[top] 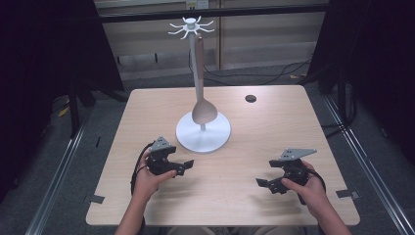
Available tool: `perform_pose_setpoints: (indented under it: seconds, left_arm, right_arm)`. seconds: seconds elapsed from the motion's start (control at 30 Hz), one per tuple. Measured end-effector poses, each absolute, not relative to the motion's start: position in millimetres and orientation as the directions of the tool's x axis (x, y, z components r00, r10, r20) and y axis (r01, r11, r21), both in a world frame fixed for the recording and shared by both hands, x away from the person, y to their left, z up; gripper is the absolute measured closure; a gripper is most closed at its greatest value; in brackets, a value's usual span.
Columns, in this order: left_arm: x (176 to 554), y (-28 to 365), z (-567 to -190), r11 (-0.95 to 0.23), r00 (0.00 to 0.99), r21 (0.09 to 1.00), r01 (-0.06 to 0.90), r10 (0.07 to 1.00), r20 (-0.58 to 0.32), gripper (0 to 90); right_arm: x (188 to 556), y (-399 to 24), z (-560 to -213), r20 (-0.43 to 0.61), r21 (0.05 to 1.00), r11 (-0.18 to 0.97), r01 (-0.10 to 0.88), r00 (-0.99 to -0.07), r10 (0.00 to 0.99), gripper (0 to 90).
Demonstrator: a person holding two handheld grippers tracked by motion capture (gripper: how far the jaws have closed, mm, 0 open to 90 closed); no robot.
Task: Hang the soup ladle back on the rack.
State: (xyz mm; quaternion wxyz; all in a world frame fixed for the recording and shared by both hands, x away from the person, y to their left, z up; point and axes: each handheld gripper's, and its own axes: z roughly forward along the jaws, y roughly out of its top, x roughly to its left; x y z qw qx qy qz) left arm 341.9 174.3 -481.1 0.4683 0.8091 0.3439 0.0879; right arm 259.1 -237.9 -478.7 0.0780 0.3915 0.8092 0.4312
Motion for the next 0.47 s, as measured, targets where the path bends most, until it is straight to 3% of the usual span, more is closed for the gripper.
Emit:
perform_pose_setpoints:
  seconds: [0.47]
  left_arm:
    - [342.0, 173.5, -481.3, -0.327, 0.748, 0.815, 0.479, 0.638, -0.184, 4.9]
  right_arm:
    - [258.4, -235.8, -480.9, 0.198, 0.754, 0.339, 0.563, -0.686, 0.7, 7.2]
